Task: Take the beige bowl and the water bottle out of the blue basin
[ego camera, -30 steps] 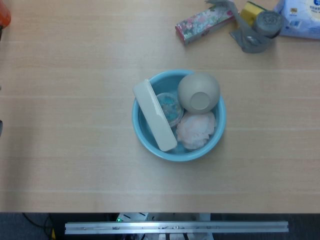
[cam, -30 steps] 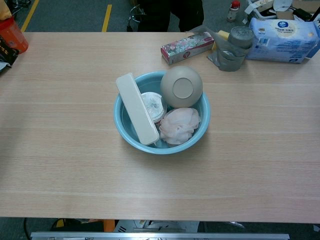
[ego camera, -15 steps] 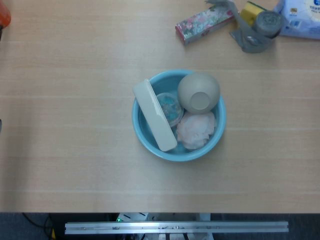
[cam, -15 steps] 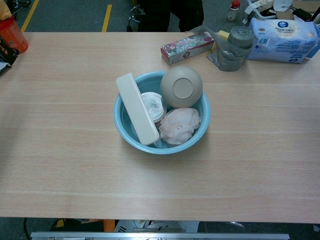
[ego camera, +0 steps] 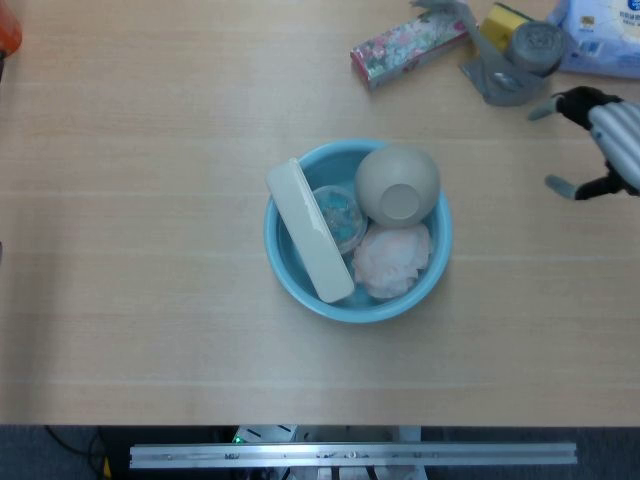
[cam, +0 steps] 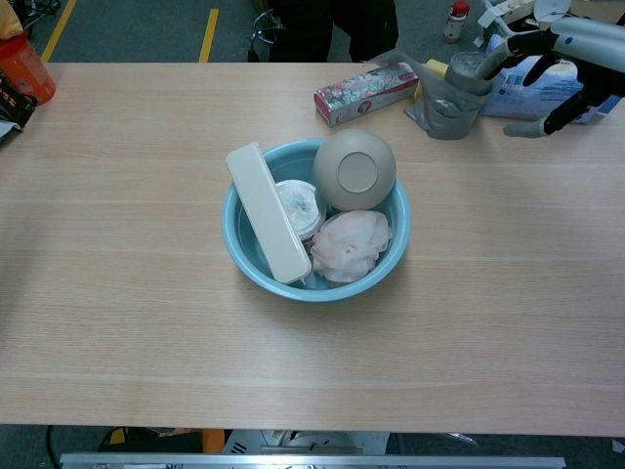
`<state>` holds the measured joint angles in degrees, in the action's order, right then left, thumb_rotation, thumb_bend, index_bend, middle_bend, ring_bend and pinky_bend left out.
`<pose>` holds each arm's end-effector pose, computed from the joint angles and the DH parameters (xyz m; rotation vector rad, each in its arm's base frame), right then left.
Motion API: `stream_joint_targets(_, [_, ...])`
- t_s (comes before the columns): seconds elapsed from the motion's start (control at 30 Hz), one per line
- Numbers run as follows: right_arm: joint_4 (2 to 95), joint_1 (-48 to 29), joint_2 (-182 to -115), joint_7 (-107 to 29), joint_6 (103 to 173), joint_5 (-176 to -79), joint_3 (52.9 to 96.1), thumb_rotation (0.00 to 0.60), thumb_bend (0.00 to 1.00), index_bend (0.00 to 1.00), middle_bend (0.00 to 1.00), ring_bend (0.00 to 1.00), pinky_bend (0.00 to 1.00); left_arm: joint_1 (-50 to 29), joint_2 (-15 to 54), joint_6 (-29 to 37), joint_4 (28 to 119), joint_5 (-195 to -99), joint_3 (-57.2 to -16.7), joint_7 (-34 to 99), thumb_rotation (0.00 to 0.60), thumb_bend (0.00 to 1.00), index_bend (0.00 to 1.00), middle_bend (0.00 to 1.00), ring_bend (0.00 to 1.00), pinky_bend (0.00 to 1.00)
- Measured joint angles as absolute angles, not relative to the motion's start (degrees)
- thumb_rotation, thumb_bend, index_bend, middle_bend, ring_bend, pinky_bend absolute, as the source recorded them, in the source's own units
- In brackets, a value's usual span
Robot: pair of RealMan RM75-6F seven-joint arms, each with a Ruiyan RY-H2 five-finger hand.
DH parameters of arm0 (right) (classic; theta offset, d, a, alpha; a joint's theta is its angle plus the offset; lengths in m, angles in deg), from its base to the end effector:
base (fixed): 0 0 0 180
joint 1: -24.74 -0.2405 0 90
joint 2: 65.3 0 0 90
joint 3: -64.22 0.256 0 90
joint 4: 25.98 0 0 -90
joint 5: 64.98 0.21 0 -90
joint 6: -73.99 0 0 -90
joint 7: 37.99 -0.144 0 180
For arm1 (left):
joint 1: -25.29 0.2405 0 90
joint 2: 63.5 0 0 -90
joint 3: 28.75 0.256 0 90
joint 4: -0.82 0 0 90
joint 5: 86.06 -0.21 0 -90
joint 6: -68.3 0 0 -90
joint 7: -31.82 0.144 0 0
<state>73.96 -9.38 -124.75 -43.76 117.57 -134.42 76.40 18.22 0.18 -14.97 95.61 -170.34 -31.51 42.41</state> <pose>-0.2016 -0.3268 0.1117 1.7741 -1.2672 0.8964 -0.3015 0.1916 0.1546 -1.4529 -0.8007 -0.7900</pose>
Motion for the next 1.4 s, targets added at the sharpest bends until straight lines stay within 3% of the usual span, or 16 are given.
stream_joint_targets(0.37, [66.51, -19.56, -130.18, -47.21, 102.73, -126.69, 77.89, 0.6, 0.2, 0.29, 0.24, 0.15, 0.25, 18.34, 0.22, -14.99, 96.05, -169.88, -31.45, 42.9, 0.6, 0.36, 0.19, 0.17, 0.16, 0.04])
stream_joint_targets(0.5, [63.96, -22.68, -131.44, -48.46, 97.94, -124.85, 78.0, 0.595, 0.28, 0.3, 0.24, 0.14, 0.26, 18.46, 0.25, -15.05, 96.08, -169.8, -31.37, 42.89, 0.6, 0.36, 0.19, 0.17, 0.16, 0.04])
stream_joint_targets(0.7, [60.6, -26.31, -133.2, -51.49, 91.05, -122.88, 78.47, 0.483, 0.44, 0.31, 0.24, 0.14, 0.25, 18.74, 0.28, -15.44, 96.12, -169.79, -31.3, 42.71, 0.6, 0.36, 0.19, 0.17, 0.16, 0.04])
stream_joint_targets(0.97, [55.75, -29.18, -136.16, -54.88, 85.87, -122.48, 79.25, 0.402, 0.58, 0.31, 0.24, 0.1, 0.23, 19.07, 0.16, -15.93, 96.02, -169.85, -31.3, 42.3, 0.6, 0.36, 0.19, 0.17, 0.16, 0.04])
stream_joint_targets(1.1, [53.66, -30.0, -137.79, -56.36, 83.93, -122.48, 79.95, 0.364, 0.59, 0.31, 0.24, 0.1, 0.22, 19.13, 0.16, -15.92, 95.91, -169.79, -31.29, 42.21, 0.6, 0.36, 0.19, 0.17, 0.16, 0.04])
stream_joint_targets(1.4, [50.15, -31.17, -141.82, -58.25, 80.82, -123.69, 81.92, 0.35, 0.59, 0.31, 0.24, 0.1, 0.22, 19.42, 0.1, -16.27, 95.6, -169.69, -31.31, 41.85, 0.6, 0.36, 0.19, 0.17, 0.16, 0.04])
